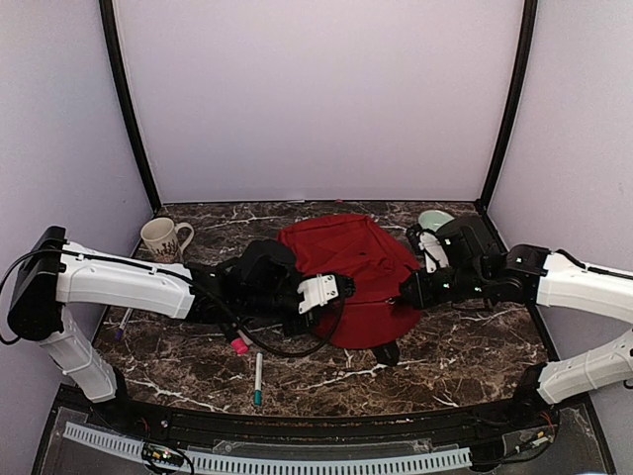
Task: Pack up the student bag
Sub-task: Zip the student bag into the largest pocket of the bag, then hold the largest pocket of the student bag, then zip the student bag into the largest pocket of the bag, then hold the largest pocket of the student bag.
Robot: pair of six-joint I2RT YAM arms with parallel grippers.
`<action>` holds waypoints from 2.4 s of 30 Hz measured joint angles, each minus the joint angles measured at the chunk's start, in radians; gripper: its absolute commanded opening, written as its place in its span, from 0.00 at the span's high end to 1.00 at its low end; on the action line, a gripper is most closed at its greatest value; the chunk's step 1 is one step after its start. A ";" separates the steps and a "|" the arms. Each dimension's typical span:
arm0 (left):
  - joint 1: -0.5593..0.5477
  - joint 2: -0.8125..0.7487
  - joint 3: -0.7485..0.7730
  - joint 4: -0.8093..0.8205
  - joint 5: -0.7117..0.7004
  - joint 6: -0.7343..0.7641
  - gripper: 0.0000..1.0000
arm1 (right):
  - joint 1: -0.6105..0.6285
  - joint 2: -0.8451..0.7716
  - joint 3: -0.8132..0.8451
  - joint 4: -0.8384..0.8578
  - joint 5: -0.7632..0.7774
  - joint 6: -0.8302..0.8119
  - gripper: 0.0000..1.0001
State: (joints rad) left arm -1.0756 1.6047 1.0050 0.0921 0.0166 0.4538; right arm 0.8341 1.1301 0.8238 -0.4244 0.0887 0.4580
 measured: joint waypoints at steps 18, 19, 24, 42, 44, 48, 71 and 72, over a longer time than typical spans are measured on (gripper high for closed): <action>0.006 0.045 0.219 -0.096 0.153 -0.078 0.25 | -0.009 0.104 0.131 0.053 -0.174 -0.138 1.00; 0.010 0.069 0.243 -0.105 0.174 -0.091 0.26 | -0.009 0.104 0.132 0.054 -0.176 -0.140 1.00; 0.033 0.198 0.320 -0.132 0.246 -0.153 0.34 | -0.009 0.103 0.131 0.058 -0.184 -0.143 1.00; 0.059 0.272 0.337 -0.164 0.177 -0.196 0.99 | -0.031 0.039 0.064 0.085 -0.156 -0.109 1.00; 0.059 0.216 0.287 -0.158 0.161 -0.198 0.99 | -0.056 0.019 0.039 0.091 -0.152 -0.093 1.00; 0.060 0.078 0.174 -0.149 0.137 -0.203 0.99 | -0.131 -0.046 -0.029 0.114 -0.156 -0.059 1.00; 0.063 0.057 0.291 -0.206 0.246 -0.226 0.20 | -0.188 0.020 -0.029 0.222 -0.364 -0.045 1.00; 0.063 0.087 0.306 -0.199 0.263 -0.229 0.20 | -0.188 0.026 -0.026 0.226 -0.370 -0.046 1.00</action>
State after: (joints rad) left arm -1.0126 1.6920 1.3106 -0.1070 0.2798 0.2245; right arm 0.6460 1.1564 0.7982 -0.1982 -0.2813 0.4118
